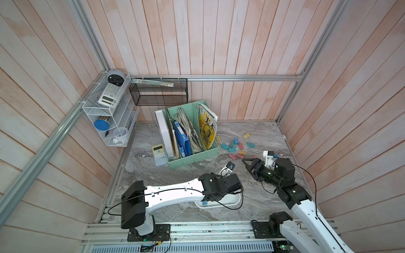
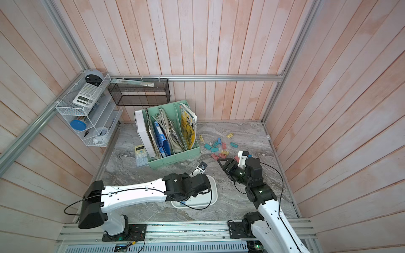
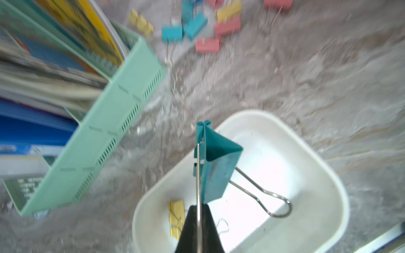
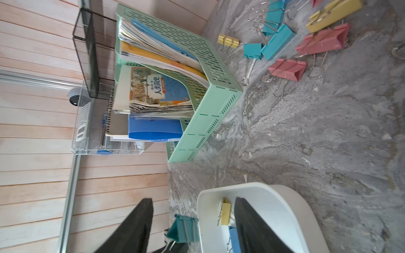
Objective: Put the binder clips in the storage box
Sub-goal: Place the binder clip in the storage box, then pick up the binder clip at the center of the board.
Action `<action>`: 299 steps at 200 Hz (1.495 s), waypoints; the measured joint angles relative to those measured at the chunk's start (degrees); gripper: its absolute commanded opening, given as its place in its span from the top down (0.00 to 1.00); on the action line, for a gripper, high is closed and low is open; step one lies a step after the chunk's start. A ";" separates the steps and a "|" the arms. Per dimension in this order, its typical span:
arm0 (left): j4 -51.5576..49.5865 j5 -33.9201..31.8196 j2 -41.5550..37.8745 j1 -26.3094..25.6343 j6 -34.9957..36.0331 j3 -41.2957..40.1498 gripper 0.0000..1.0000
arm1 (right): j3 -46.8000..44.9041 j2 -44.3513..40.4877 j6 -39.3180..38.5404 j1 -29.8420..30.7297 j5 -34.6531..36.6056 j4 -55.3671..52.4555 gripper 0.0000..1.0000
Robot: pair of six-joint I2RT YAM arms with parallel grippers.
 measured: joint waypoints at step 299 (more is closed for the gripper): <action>65.16 -2.60 -40.52 31.63 8.59 -59.45 0.00 | 11.34 35.34 6.34 4.61 21.75 3.45 0.37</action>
